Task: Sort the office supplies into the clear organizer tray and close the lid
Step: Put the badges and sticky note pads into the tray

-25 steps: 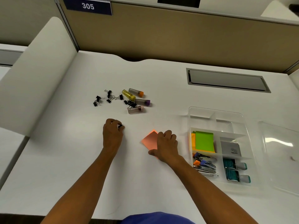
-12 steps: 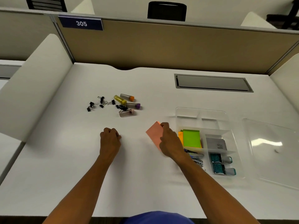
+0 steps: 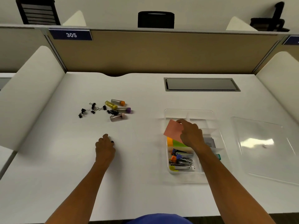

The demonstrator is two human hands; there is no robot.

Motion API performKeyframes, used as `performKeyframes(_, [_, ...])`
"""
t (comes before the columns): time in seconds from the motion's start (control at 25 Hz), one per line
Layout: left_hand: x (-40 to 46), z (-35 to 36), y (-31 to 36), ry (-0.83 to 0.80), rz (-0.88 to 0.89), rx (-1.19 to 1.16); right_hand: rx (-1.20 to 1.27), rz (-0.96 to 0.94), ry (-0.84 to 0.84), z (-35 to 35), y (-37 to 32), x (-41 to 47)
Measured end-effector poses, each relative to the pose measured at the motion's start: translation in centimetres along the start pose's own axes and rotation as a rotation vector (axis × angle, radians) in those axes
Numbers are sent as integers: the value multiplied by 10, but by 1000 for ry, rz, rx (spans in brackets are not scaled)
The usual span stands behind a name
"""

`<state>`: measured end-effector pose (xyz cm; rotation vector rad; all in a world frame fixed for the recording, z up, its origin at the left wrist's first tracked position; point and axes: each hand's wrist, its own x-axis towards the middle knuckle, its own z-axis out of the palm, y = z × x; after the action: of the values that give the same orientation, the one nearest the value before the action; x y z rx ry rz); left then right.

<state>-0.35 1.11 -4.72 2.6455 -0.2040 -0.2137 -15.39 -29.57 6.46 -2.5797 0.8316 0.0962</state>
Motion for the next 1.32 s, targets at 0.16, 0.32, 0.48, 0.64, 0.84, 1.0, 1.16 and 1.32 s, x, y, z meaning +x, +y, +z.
performKeyframes(0.16, [-6, -2, 7, -9, 29, -51, -104, 8, -10, 1, 10, 5])
performKeyframes(0.32, [-7, -4, 22, 3, 49, -97, -165, 17, -33, 7, 20, 11])
performKeyframes(0.48, [-8, -4, 44, 37, 79, -131, -218, -94, -165, 15, 26, 14])
performKeyframes(0.64, [-7, -3, 74, 49, 151, -146, -140, -150, -195, 22, 36, 10])
performKeyframes(0.84, [-9, 2, 127, 40, 292, -179, 77, -141, -6, 23, 50, 7])
performKeyframes(1.0, [-12, 15, 176, -23, 437, -169, 341, -119, 139, 17, 61, 5])
performKeyframes(1.16, [-16, 29, 226, -99, 595, -136, 505, -49, 204, 4, 71, 2])
performKeyframes(1.32, [-16, 47, 269, -194, 642, -137, 564, 44, 317, 0, 90, 2])
